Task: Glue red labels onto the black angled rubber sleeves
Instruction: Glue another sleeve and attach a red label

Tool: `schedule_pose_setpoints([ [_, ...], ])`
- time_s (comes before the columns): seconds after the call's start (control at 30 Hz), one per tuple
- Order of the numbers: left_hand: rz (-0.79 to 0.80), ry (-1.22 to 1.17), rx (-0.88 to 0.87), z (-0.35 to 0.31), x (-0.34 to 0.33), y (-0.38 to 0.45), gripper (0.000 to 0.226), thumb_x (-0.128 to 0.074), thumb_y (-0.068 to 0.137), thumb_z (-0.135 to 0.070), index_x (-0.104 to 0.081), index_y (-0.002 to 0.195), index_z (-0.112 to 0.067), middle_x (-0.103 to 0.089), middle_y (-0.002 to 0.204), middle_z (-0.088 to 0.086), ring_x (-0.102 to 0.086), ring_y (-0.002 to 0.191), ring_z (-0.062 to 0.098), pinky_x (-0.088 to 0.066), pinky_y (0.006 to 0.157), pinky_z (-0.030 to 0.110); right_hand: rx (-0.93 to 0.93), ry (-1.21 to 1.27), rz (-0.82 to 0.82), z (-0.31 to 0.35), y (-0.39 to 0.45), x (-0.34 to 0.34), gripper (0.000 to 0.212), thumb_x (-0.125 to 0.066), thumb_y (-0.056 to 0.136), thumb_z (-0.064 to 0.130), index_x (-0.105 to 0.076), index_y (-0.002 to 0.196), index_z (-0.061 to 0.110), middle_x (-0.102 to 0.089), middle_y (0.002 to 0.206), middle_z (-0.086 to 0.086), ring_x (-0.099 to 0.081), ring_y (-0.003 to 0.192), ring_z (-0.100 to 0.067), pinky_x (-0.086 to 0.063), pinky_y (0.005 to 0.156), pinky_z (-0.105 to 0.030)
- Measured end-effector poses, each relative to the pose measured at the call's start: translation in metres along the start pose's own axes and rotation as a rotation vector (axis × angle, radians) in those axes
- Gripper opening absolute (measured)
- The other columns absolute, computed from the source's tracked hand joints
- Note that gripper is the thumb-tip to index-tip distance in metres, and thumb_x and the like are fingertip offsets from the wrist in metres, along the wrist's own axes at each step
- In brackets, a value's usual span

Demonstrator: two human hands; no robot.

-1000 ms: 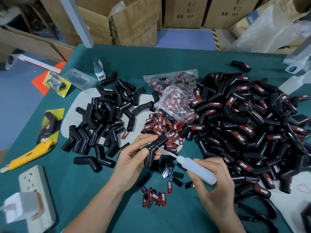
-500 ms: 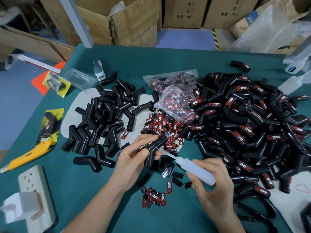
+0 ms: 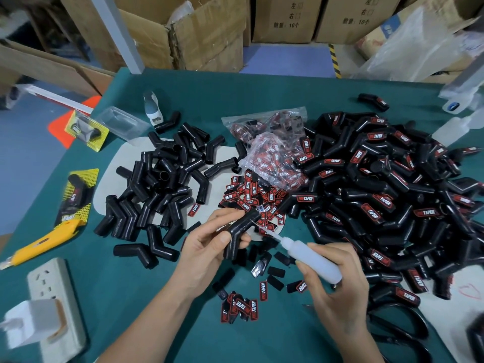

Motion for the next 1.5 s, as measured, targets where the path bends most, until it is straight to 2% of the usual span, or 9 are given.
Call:
schedule_pose_setpoints([
  [0.13,0.008,0.001,0.0,0.0015,0.0008,0.0001,0.049,-0.078,0.094,-0.034,-0.07,0.134,-0.006,-0.059,0.134,0.003,-0.072,0.098,0.025,-0.059,0.092,0.03,0.005,0.021,0.028,0.0017,-0.0022,-0.002,0.029,-0.071,0.088,0.023,-0.063,0.116,0.02,-0.062,0.105,0.006,-0.06,0.102,0.003,-0.047,0.082,-0.009],
  [0.37,0.007,-0.035,0.004,0.0011,0.0005,0.0001,0.048,-0.078,0.095,-0.034,-0.071,0.134,-0.007,-0.062,0.134,0.002,-0.073,0.098,0.025,-0.06,0.092,0.029,0.008,-0.017,-0.025,0.001,0.0022,0.0003,0.023,-0.07,0.088,0.022,-0.064,0.11,0.019,-0.066,0.098,-0.011,-0.058,0.104,0.004,-0.046,0.086,-0.009],
  [0.57,-0.006,-0.048,0.009,0.0,-0.0006,-0.0004,0.045,-0.077,0.095,-0.034,-0.072,0.133,-0.01,-0.064,0.132,0.002,-0.074,0.097,0.023,-0.06,0.089,0.027,0.0,0.005,0.015,0.0053,-0.0002,-0.0035,0.026,-0.071,0.088,0.023,-0.062,0.112,0.02,-0.063,0.103,0.001,-0.059,0.101,0.006,-0.044,0.083,-0.006],
  [0.77,0.004,-0.075,0.008,-0.0006,-0.0011,-0.0001,0.043,-0.075,0.097,-0.032,-0.072,0.133,-0.009,-0.066,0.13,0.002,-0.074,0.098,0.022,-0.061,0.089,0.026,-0.006,-0.011,-0.021,0.0039,0.0018,-0.002,0.028,-0.071,0.089,0.023,-0.062,0.115,0.019,-0.064,0.101,-0.003,-0.059,0.103,0.005,-0.045,0.085,-0.007],
  [0.97,-0.001,-0.07,0.018,-0.0014,-0.0015,-0.0002,0.045,-0.077,0.095,-0.034,-0.072,0.133,-0.01,-0.066,0.128,0.003,-0.074,0.097,0.022,-0.061,0.088,0.026,0.001,0.015,-0.009,0.0075,0.0031,-0.002,0.029,-0.063,0.102,0.044,-0.061,0.115,0.018,-0.063,0.103,-0.001,-0.059,0.104,0.006,-0.045,0.085,-0.007],
  [1.07,-0.002,-0.072,0.012,-0.0008,-0.0011,0.0002,0.046,-0.077,0.095,-0.034,-0.072,0.133,-0.01,-0.065,0.129,0.005,-0.074,0.097,0.023,-0.061,0.088,0.027,-0.012,-0.002,-0.034,0.0046,0.0034,-0.0004,0.027,-0.071,0.093,0.032,-0.061,0.114,0.018,-0.066,0.099,-0.01,-0.059,0.103,0.003,-0.046,0.086,-0.01],
  [1.2,0.012,-0.07,-0.001,0.0,-0.0006,-0.0007,0.045,-0.076,0.096,-0.032,-0.071,0.134,-0.008,-0.063,0.13,0.008,-0.073,0.098,0.024,-0.061,0.089,0.028,-0.01,0.001,-0.03,0.0033,0.0015,-0.0006,0.028,-0.07,0.088,0.022,-0.061,0.114,0.017,-0.065,0.099,-0.01,-0.059,0.102,0.001,-0.047,0.085,-0.012],
  [1.43,0.007,-0.052,0.0,0.0001,-0.0008,-0.0006,0.046,-0.078,0.095,-0.034,-0.072,0.133,-0.009,-0.063,0.133,0.004,-0.074,0.098,0.024,-0.06,0.089,0.027,-0.037,0.06,0.046,0.0046,0.0028,-0.0006,0.029,-0.071,0.088,0.025,-0.063,0.116,0.028,-0.064,0.106,0.005,-0.062,0.1,-0.001,-0.047,0.081,-0.01],
  [1.5,-0.006,-0.053,0.006,0.0,0.0001,-0.0006,0.047,-0.079,0.094,-0.035,-0.072,0.133,-0.01,-0.063,0.131,0.005,-0.073,0.098,0.024,-0.06,0.088,0.027,-0.12,0.158,0.065,0.0056,0.0038,0.0009,0.032,-0.072,0.087,0.029,-0.064,0.115,0.042,-0.063,0.109,0.013,-0.065,0.098,-0.01,-0.054,0.076,-0.021],
])
Point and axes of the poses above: each hand's wrist, its own y-axis towards the middle knuckle, its own x-axis out of the back of the hand, z = x × y, the point moved 1 cm from there along y, towards the middle knuckle
